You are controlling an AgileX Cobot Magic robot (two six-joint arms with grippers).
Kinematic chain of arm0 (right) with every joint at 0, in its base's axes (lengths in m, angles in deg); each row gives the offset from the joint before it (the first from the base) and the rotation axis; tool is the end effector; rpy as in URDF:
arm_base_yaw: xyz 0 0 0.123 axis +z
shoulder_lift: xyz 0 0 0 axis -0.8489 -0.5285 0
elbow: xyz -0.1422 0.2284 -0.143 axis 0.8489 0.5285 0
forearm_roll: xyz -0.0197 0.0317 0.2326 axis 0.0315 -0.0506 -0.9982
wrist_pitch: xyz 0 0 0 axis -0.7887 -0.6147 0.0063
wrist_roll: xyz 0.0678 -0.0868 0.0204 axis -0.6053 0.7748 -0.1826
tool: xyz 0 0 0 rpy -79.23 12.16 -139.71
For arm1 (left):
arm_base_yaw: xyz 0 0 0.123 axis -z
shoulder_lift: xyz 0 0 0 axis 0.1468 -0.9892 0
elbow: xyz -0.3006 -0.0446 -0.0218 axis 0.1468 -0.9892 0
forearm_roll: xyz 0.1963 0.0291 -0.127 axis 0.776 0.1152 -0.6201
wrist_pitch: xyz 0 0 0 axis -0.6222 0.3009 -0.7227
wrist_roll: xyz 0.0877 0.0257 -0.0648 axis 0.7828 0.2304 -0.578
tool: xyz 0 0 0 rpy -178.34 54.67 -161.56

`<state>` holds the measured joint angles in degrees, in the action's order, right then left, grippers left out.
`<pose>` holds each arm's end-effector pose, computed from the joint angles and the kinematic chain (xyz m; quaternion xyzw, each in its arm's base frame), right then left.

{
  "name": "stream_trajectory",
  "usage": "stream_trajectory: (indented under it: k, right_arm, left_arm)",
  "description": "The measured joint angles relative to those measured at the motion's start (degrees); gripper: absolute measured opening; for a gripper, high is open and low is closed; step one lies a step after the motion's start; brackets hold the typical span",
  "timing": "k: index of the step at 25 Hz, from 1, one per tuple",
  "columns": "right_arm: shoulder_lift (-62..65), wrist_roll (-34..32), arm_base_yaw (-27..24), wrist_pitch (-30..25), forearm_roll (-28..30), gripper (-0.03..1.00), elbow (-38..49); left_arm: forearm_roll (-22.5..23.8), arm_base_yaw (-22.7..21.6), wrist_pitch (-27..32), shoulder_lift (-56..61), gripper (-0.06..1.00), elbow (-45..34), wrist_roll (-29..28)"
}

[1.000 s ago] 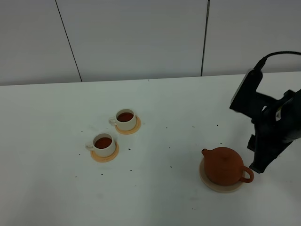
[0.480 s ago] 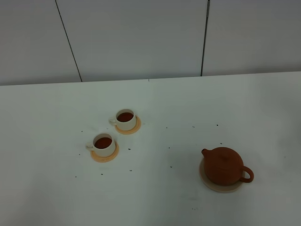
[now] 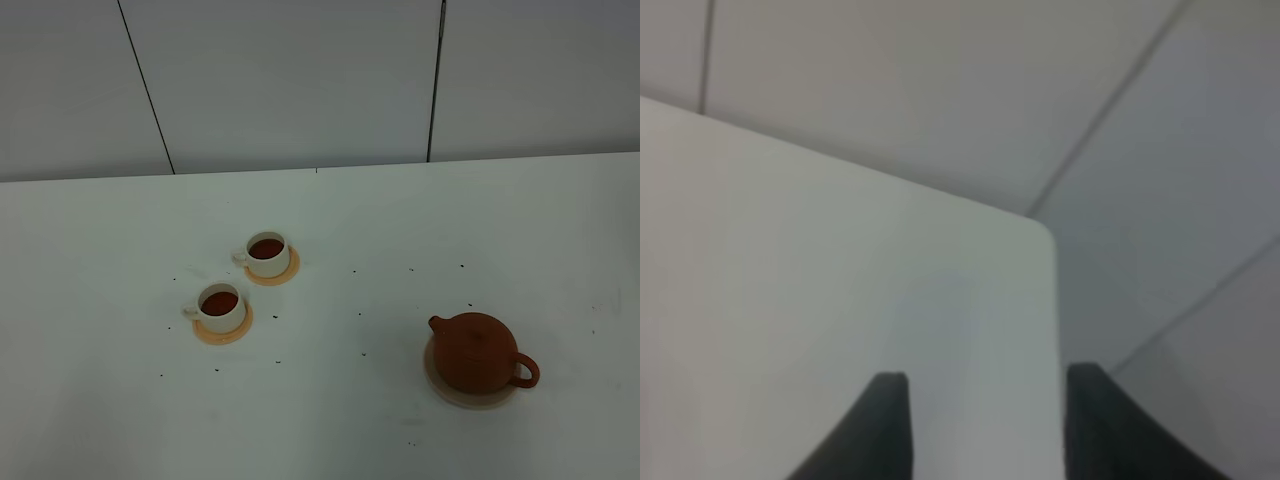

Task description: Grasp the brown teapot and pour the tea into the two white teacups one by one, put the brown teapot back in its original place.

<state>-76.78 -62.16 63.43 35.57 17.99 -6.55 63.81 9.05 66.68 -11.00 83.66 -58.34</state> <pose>0.1082 -0.0070 0.4218 -0.1654 0.8183 -0.1483 0.5301 -0.0210 -0.0054 0.2633 0.0262 0.8441 -0.0184 0.5353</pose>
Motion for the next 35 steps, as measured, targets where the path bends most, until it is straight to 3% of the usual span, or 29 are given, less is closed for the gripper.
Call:
stream_trajectory:
  k: [3, 10, 15, 24, 35]
  right_arm:
    - [5.4, 0.0, -0.3, -3.0, 1.0, 0.35, 0.7]
    - [19.3, -4.5, -0.3, -2.5, 1.6, 0.32, 11.1]
    - [26.4, -7.4, -0.3, -5.1, -2.4, 0.30, 15.4]
    - [31.4, -12.3, -0.3, -17.3, -9.4, 0.30, 16.8]
    - [41.7, -13.9, -0.3, -16.8, -16.4, 0.30, 28.3]
  left_arm:
    - [0.0, 0.0, 0.0, 0.0, 0.24, 0.0, 0.0]
    - [0.0, 0.0, 0.0, 0.0, 0.24, 0.0, 0.0]
    - [0.0, 0.0, 0.0, 0.0, 0.24, 0.0, 0.0]
    - [0.0, 0.0, 0.0, 0.0, 0.24, 0.0, 0.0]
    - [0.0, 0.0, 0.0, 0.0, 0.24, 0.0, 0.0]
